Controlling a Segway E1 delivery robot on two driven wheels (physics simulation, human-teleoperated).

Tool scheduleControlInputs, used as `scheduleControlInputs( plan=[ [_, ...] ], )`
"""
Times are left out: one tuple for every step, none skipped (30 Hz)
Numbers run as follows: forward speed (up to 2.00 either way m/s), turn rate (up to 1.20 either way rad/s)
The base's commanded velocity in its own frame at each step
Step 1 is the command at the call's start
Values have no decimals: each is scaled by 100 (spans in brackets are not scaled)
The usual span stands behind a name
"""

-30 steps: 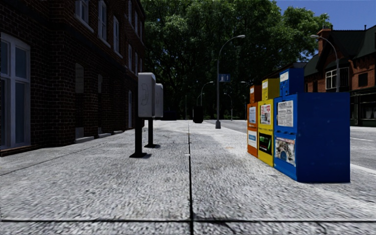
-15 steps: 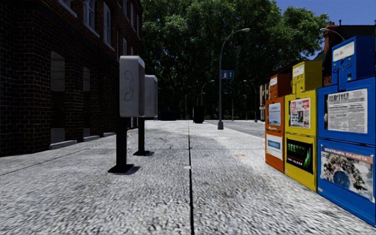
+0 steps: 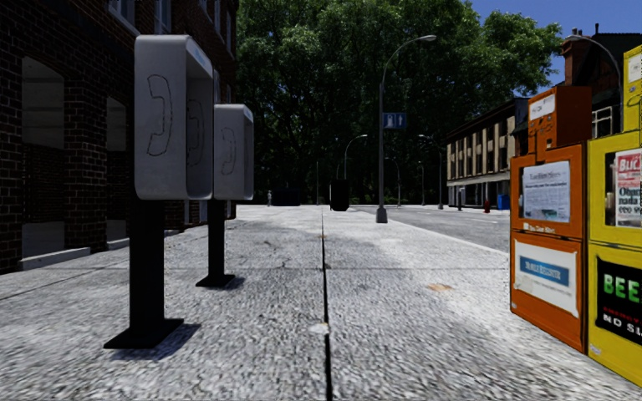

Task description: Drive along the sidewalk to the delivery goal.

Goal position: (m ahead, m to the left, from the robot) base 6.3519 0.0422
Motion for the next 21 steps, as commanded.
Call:
scheduleControlInputs(
  plan=[
    [200, 0],
    [200, 0],
    [200, 0],
    [200, 0],
    [200, 0],
    [200, 0],
    [200, 0],
    [200, 0],
    [200, 0],
    [200, 0],
    [200, 0],
    [200, 0],
    [200, 0],
    [200, 0],
    [200, 0],
    [200, 0],
    [200, 0],
    [200, 0],
    [200, 0],
    [200, 0],
    [200, 0]
  ],
)
